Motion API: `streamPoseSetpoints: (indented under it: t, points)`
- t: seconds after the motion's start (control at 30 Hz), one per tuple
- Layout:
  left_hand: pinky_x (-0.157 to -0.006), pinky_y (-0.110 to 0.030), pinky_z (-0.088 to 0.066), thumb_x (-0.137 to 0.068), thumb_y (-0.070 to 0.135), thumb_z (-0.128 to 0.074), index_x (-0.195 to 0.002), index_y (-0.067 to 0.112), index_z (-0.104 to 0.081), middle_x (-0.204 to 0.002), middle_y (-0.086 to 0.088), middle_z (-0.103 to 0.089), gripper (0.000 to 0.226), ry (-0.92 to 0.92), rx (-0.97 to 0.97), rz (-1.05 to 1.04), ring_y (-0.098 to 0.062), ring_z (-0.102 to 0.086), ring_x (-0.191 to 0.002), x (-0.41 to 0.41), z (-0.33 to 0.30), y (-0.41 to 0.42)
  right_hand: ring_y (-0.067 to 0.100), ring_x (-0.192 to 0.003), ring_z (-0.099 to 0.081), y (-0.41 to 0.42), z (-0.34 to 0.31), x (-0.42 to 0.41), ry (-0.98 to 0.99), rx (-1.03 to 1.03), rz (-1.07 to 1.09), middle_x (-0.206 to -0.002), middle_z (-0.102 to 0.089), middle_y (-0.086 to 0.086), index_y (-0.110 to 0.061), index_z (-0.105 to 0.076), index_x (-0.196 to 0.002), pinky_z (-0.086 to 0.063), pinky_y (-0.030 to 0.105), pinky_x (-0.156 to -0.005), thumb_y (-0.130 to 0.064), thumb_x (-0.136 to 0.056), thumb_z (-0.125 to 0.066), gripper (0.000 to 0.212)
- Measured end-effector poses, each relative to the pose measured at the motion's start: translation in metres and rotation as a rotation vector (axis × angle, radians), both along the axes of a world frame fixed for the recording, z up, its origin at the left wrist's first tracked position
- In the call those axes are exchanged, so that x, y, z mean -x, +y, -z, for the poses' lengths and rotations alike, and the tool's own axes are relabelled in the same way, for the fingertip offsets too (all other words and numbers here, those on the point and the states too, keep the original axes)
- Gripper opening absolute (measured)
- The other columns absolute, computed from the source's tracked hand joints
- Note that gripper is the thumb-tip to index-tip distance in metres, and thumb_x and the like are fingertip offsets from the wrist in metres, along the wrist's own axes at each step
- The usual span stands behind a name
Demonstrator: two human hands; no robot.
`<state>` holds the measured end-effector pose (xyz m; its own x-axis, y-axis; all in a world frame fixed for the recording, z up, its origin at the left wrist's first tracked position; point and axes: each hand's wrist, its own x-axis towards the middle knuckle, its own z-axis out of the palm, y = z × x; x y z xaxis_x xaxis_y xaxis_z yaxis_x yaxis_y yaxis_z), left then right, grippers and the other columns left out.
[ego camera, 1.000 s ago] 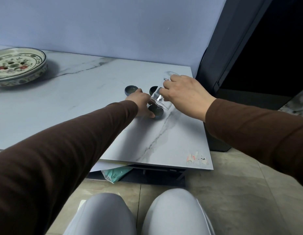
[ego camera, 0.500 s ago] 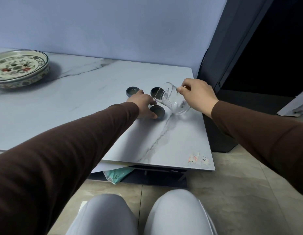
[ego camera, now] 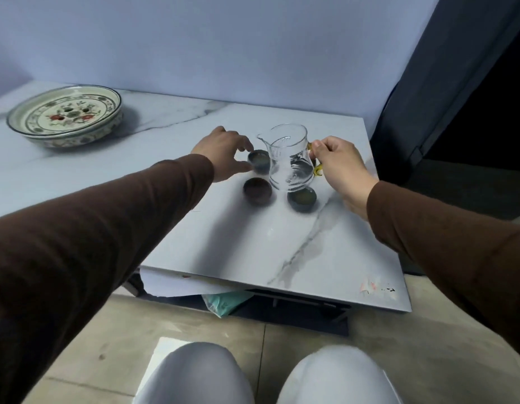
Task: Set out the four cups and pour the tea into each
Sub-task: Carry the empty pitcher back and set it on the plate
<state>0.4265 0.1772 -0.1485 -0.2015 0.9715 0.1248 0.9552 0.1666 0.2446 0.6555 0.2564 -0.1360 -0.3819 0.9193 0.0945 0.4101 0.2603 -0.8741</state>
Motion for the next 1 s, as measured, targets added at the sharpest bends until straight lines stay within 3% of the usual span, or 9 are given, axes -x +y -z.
streamPoseSetpoints:
  t: [0.1,0.2,0.37,0.5,0.6,0.77,1.0]
  points:
    - [-0.089,-0.038,-0.044,-0.084,0.042,-0.063,-0.118,0.030,-0.059,-0.114,0.005,-0.063,0.037,0.043,-0.017,-0.009,-0.022,-0.045,-0.109,0.028,0.005,0.005,0.014,-0.071,-0.054,0.006,0.008,0.022,0.062,0.040,-0.055,-0.078,-0.065,-0.006,-0.011,-0.064,-0.085,-0.042,0.030,-0.067,-0.033,-0.099,-0.047,0.030]
    - [-0.090,-0.040,-0.045,-0.085,0.041,-0.062,-0.119,0.028,-0.059,-0.115,0.005,-0.063,0.036,0.065,0.020,-0.026,-0.022,-0.046,-0.110,0.053,0.010,0.009,0.012,-0.068,-0.050,0.014,0.014,0.046,0.099,0.066,-0.098,-0.075,-0.060,-0.009,-0.016,-0.060,-0.081,-0.039,0.030,-0.065,-0.032,-0.100,-0.046,0.028]
    - [-0.089,-0.040,-0.046,-0.086,0.039,-0.061,-0.120,0.026,-0.059,-0.114,0.006,-0.063,0.036,-0.017,0.061,-0.129,-0.021,-0.047,-0.108,0.089,0.006,-0.008,-0.003,-0.059,-0.047,0.010,0.010,0.091,0.121,0.156,-0.140,-0.072,-0.056,-0.012,-0.018,-0.056,-0.079,-0.037,0.016,-0.056,-0.031,-0.101,-0.045,0.028]
    - [-0.088,-0.039,-0.045,-0.085,0.038,-0.063,-0.120,0.024,-0.059,-0.114,0.003,-0.064,0.038,-0.050,0.145,-0.164,-0.023,-0.047,-0.107,0.113,-0.009,-0.040,0.004,-0.065,-0.047,-0.011,-0.003,0.131,0.103,0.288,-0.170,-0.072,-0.056,-0.012,-0.019,-0.053,-0.074,-0.038,0.019,-0.062,-0.029,-0.101,-0.045,0.029]
    - [-0.088,-0.039,-0.045,-0.084,0.038,-0.064,-0.121,0.024,-0.058,-0.114,0.001,-0.063,0.040,-0.069,0.222,-0.199,-0.025,-0.048,-0.108,0.132,-0.026,-0.068,-0.006,-0.055,-0.044,-0.034,-0.018,0.161,0.081,0.335,-0.146,-0.064,-0.053,-0.018,-0.020,-0.052,-0.071,-0.034,0.007,-0.050,-0.027,-0.100,-0.045,0.031]
    - [-0.093,-0.040,-0.043,-0.082,0.037,-0.067,-0.120,0.022,-0.058,-0.116,-0.001,-0.062,0.042,-0.143,0.296,-0.266,-0.026,-0.047,-0.110,0.183,-0.066,-0.117,0.003,-0.058,-0.041,-0.073,-0.059,0.211,-0.026,0.442,-0.160,-0.066,-0.050,-0.016,-0.023,-0.052,-0.071,-0.032,0.021,-0.055,-0.032,-0.099,-0.043,0.031]
    - [-0.094,-0.037,-0.043,-0.080,0.034,-0.069,-0.121,0.021,-0.058,-0.119,-0.002,-0.062,0.044,-0.223,0.286,-0.335,-0.025,-0.049,-0.115,0.263,-0.116,-0.164,0.014,-0.063,-0.038,-0.117,-0.113,0.298,-0.073,0.510,-0.151,-0.077,-0.049,-0.001,-0.017,-0.051,-0.076,-0.035,0.028,-0.061,-0.030,-0.097,-0.043,0.026]
